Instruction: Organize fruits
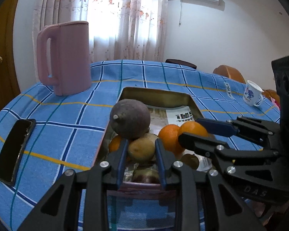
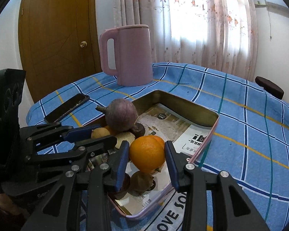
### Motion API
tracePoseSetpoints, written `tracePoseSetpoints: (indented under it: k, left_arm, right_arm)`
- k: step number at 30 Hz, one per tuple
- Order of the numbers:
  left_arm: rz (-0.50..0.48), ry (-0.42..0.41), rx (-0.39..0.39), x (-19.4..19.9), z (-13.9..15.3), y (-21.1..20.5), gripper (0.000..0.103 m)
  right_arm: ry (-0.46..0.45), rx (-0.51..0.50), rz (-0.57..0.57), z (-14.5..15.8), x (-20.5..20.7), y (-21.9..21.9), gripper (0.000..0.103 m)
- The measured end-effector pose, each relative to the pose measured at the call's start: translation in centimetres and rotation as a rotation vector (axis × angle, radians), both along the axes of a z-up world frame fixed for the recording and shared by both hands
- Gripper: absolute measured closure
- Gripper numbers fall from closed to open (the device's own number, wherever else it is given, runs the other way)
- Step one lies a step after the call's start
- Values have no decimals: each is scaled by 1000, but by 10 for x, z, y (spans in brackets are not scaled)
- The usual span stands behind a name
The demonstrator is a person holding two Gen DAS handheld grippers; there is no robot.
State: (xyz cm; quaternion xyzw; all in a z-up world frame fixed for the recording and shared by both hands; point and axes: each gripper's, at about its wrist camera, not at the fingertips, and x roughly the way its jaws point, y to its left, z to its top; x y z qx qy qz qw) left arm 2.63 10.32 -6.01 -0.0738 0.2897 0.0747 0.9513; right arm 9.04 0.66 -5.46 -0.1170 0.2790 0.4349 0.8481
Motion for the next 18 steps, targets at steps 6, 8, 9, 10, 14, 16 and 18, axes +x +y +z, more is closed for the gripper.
tracePoseSetpoints:
  k: [6,8,9,10,14,16,18]
  left_arm:
    - [21,-1,18,-3,3,1,54]
    - [30,-13,19,-7,5,3,42]
    - [25,-26,13,-10,7,3,37]
    - [28,-35,16,-12,10,3,35]
    - [27,-72,33,-21,20,-1,19]
    - [23,-95,44,-26,26,-4,13]
    - [28,-118,64,-30,30,-8,7]
  right_arm:
    - [5,6,-14,1,1,-2,55]
    - [-5,29,-27,5,0,-8,54]
    - [-14,42,-35,7,-2,-12,54]
    - [-18,54,-40,10,-2,-15,51]
    - [-59,94,-73,25,-9,-31,45]
    - [-84,103,-87,31,-14,-38,44]
    - [-113,113,-112,36,-19,-46,42]
